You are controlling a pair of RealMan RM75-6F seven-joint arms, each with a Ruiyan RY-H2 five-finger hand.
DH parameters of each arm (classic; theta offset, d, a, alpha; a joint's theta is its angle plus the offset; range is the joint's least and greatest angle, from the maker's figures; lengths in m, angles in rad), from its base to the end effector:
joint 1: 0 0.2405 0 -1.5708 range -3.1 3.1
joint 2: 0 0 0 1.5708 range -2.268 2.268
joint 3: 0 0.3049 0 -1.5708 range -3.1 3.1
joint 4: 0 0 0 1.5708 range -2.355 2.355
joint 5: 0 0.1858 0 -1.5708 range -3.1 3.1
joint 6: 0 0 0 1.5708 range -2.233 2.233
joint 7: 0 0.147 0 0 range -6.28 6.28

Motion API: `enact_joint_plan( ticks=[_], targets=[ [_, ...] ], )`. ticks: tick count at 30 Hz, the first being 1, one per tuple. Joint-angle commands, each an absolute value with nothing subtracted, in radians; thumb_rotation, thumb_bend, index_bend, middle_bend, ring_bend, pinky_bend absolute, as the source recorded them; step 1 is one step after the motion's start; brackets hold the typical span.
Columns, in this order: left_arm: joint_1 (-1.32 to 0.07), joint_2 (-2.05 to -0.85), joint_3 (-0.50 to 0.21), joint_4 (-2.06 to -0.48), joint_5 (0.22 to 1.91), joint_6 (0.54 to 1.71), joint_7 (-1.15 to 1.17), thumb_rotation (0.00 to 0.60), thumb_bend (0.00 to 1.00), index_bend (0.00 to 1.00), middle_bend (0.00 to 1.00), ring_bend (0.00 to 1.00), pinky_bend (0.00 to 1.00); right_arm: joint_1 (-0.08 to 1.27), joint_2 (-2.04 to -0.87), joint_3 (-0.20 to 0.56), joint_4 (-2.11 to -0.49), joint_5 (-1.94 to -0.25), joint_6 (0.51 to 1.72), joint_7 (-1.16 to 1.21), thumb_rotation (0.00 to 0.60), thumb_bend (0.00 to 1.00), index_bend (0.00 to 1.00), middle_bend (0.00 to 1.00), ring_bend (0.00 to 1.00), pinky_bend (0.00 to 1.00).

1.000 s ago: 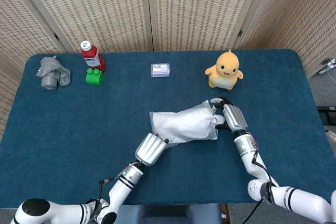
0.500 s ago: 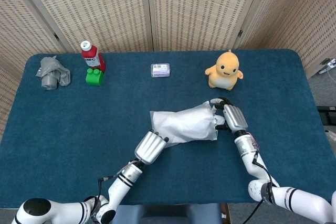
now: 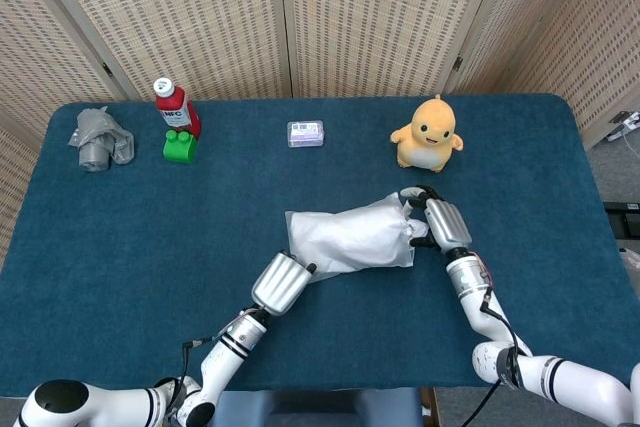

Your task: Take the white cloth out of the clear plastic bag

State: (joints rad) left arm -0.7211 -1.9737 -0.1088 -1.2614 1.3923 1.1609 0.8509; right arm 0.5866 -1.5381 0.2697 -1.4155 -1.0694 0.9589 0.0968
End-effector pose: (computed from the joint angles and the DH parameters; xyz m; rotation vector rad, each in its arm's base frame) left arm -0.1128 0.3074 -0.1101 -1.9886 -0.2910 -0.9207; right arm -0.2478 -0.3694 0.0332 1.4258 -1.4404 1.1352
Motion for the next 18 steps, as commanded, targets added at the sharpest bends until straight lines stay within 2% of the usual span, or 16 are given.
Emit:
enact_joint_plan(
  ticks=[1,10,18],
  targets=[
    [-0.722,-1.99,-0.116,-1.241,1.399,1.174,0.864,0.6,0.03,0.46,0.81,0.71,0.73,0.586,-1.538,0.27,-1.416,-1.071,0.959,0.098,0.6,0.68,0.8,0.23,0.08,0.22],
    [-0.727,-2.042,-0.122,-1.146,1.444,1.218,0.835,0.6,0.03,0.58,0.83,0.73,0.73,0.582,-1.535,0.268,-1.415,-1.076,0.96,0.106,0.6,0.68,0.8,0.23,0.08,0.22],
    [-0.727,-2.049,-0.113,-1.109,1.47,1.214,0.777,0.6,0.04,0.62,0.84,0.74,0.74,0.581,-1.538,0.267,-1.41,-1.082,0.956,0.116,0.6,0.68,0.8,0.23,0.08,0.22]
  ],
)
